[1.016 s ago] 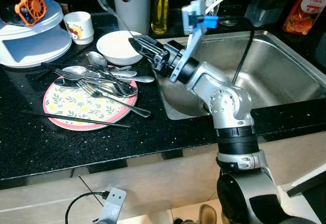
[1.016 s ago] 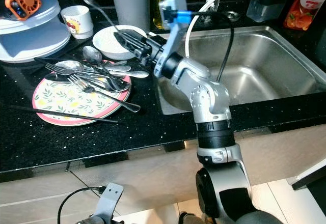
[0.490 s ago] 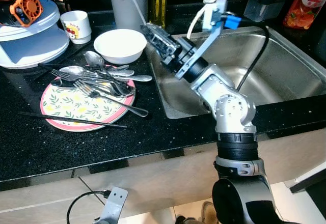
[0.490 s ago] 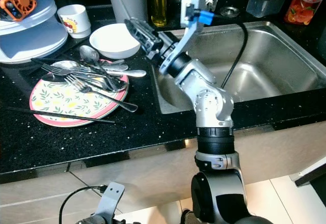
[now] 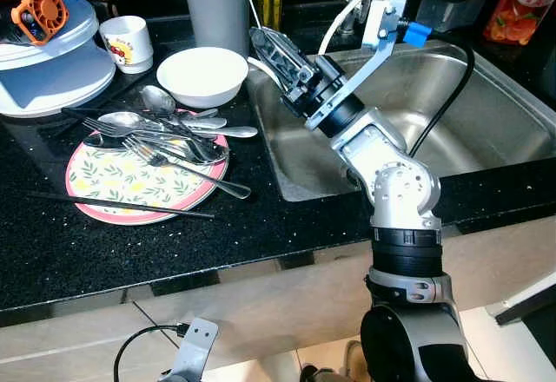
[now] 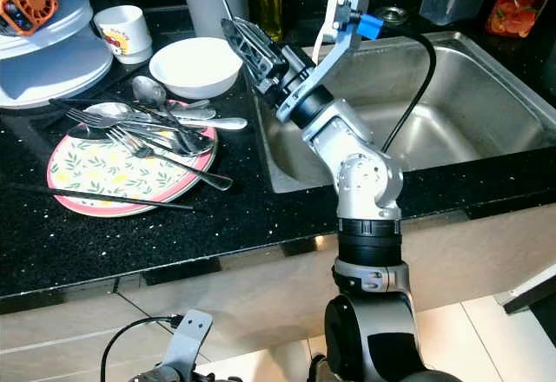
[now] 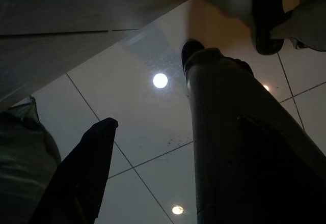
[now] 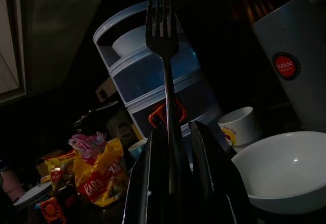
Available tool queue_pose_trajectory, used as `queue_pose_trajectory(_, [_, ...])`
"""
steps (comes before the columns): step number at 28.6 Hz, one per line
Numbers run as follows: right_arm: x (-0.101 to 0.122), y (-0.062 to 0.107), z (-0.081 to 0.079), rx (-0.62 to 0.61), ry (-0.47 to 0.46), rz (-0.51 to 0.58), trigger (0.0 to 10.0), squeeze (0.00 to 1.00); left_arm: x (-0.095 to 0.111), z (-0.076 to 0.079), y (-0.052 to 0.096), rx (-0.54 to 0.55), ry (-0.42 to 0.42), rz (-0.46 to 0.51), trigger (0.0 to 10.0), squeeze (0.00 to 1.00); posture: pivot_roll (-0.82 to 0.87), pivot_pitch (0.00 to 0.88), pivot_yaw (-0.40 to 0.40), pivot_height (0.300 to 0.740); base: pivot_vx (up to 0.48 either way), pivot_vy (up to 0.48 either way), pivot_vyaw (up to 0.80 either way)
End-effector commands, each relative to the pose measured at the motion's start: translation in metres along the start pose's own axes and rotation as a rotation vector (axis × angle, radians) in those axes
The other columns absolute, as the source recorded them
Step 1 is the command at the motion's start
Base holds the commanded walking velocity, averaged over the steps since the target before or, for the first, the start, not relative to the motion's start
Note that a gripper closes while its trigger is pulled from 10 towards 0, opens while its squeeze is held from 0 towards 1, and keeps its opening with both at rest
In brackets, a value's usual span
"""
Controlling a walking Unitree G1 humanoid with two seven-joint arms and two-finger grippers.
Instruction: Kitchen organization
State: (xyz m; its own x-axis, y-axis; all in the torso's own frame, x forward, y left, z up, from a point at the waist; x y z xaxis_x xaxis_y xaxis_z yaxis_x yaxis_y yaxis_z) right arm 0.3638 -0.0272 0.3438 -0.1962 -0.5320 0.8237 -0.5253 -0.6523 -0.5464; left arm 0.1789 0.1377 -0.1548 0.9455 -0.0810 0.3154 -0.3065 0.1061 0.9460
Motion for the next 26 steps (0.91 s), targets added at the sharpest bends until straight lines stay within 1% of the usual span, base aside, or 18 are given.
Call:
queue_pose_trajectory(1, [0.006,-0.001,-0.002,0.007,0.002,0.025,10.0,0.00,-0.047,0.000,0.000,0.002,-0.025,-0.151,10.0,0.00,-0.07,0.141,0.016,0.740,0.000,0.000,0.00])
queue_pose_trajectory(10, [0.010,-0.004,-0.001,0.005,0.000,0.038,10.0,0.00,-0.044,-0.002,0.000,0.007,-0.017,-0.143,10.0,0.00,-0.05,0.117,0.012,0.740,0.000,0.000,0.00])
queue_pose_trajectory(14, [0.013,-0.005,0.000,-0.003,0.006,0.049,10.0,0.00,-0.044,-0.004,0.001,0.008,-0.017,-0.143,10.0,0.00,-0.03,0.115,0.032,0.740,0.000,0.000,0.00])
queue_pose_trajectory(15, [0.018,-0.004,0.001,-0.006,-0.002,0.069,10.0,0.00,-0.043,-0.006,0.001,0.010,-0.019,-0.143,10.0,0.00,-0.02,0.104,0.018,0.740,0.000,0.000,0.00])
queue_pose_trajectory(18, [0.020,-0.003,0.002,-0.010,-0.008,0.082,10.0,0.00,-0.043,-0.007,0.001,0.016,-0.013,-0.139,10.0,0.00,-0.01,0.112,0.020,0.740,0.000,0.000,0.00])
queue_pose_trajectory(19, [0.021,-0.002,0.004,-0.012,-0.009,0.085,10.0,0.00,-0.041,-0.009,0.001,0.020,-0.006,-0.133,10.0,0.00,0.00,0.101,0.016,0.740,0.000,0.000,0.00])
queue_pose_trajectory(23, [0.023,-0.003,0.006,-0.013,0.002,0.085,10.0,0.00,-0.039,-0.010,0.001,0.025,0.006,-0.124,10.0,0.00,0.01,0.107,0.018,0.740,0.000,0.000,0.00])
queue_pose_trajectory(26, [0.025,-0.001,0.005,-0.013,0.003,0.088,10.0,0.00,-0.042,-0.011,0.001,0.024,0.013,-0.130,10.0,0.00,0.01,0.107,0.005,0.740,0.000,0.000,0.00])
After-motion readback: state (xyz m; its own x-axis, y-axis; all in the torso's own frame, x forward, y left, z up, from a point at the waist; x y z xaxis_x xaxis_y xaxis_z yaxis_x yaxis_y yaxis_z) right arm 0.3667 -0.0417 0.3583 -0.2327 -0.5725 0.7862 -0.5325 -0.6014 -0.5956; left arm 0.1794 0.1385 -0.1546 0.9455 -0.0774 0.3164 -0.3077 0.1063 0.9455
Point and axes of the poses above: a point about 5 cm out from each wrist's last joint towards the gripper, its own y axis pointing back from the gripper into the wrist, its own x axis along the axis of the wrist's last joint, z = x × y, the point moved 6 cm from there along -y, pointing out of the wrist towards the gripper, and after that the axes turned 12 degrees about y, right-handed, at the moved point
